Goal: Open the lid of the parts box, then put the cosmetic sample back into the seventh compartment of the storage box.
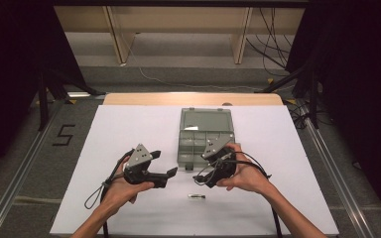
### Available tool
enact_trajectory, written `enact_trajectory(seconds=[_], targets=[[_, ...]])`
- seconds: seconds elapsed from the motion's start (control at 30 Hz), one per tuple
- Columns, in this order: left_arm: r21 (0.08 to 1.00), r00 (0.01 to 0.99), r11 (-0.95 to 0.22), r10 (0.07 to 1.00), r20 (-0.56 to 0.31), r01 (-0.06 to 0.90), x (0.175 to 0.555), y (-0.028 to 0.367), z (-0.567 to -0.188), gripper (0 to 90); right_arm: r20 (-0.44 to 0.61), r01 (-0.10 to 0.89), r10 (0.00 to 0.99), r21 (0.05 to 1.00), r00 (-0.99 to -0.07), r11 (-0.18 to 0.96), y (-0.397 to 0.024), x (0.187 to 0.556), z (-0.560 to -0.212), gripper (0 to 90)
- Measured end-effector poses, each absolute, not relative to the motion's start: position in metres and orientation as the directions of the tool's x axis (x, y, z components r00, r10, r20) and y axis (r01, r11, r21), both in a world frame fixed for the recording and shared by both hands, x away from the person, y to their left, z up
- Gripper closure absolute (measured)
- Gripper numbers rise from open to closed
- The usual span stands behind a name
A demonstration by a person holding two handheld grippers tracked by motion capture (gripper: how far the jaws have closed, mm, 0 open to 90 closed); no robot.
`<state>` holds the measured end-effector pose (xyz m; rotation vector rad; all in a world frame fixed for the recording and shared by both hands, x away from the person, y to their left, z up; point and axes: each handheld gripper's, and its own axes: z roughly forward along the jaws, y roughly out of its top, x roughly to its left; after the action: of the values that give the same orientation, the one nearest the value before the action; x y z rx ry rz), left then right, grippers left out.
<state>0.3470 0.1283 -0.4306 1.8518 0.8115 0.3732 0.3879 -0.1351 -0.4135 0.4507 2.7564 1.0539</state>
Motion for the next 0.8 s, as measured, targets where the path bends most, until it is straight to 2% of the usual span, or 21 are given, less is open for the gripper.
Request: enact_trajectory(seconds=[0.47,0.6,0.67,0.8], targets=[[0.914,0.725,-0.231,0.683,-0.093,0.335,0.329,0.133,-0.428,17.0,-0.032,0.188,0.262,0.611,-0.965,0.769,-0.127,0.376,-0.422,23.7],[0.912,0.711,-0.181,0.687,-0.15,0.368,0.325,0.134,-0.428,16.1,-0.034,0.172,0.236,0.589,-0.971,0.789,-0.123,0.372,-0.428,24.7],[0.915,0.715,-0.21,0.69,-0.11,0.343,0.323,0.134,-0.428,16.2,-0.023,0.17,0.224,0.579,-0.974,0.798,-0.121,0.371,-0.432,25.7],[0.917,0.71,-0.209,0.697,-0.103,0.339,0.322,0.136,-0.426,16.2,-0.008,0.158,0.194,0.553,-0.981,0.818,-0.116,0.37,-0.439,27.9]])
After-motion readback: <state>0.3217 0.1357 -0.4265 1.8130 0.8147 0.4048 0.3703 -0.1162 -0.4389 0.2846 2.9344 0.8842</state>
